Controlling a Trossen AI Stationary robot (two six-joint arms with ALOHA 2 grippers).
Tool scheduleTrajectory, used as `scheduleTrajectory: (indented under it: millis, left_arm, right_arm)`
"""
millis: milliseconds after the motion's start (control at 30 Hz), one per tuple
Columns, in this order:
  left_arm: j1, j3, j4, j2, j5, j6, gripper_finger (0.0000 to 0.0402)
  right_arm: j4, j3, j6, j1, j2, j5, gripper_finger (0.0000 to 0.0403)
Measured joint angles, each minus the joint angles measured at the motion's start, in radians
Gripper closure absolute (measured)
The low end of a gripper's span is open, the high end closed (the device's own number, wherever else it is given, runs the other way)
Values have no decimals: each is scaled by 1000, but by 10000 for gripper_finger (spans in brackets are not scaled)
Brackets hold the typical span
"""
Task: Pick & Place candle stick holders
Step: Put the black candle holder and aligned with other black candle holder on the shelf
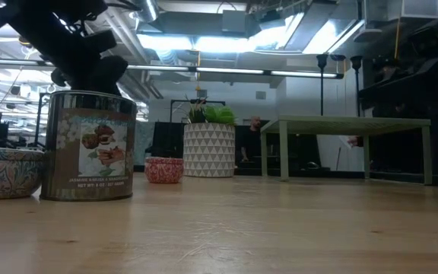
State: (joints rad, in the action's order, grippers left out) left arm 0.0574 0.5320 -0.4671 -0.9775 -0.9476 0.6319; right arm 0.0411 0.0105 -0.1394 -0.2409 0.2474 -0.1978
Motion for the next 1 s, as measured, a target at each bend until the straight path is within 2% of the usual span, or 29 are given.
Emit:
scheduleTrajectory:
  millis: [133,400,733,1000]
  left_arm:
    - [-24,0,1,0,12,7,276]
    - [-40,1,13,0,92,6,384]
    - [-40,2,15,0,91,-5,391]
    - [-40,-1,152,-1,130,-124,391]
  right_arm:
    - [0,0,0,0,0,0,199]
    - [0,0,0,0,0,2,199]
    - [0,0,0,0,0,2,199]
    - [0,0,0,0,0,2,199]
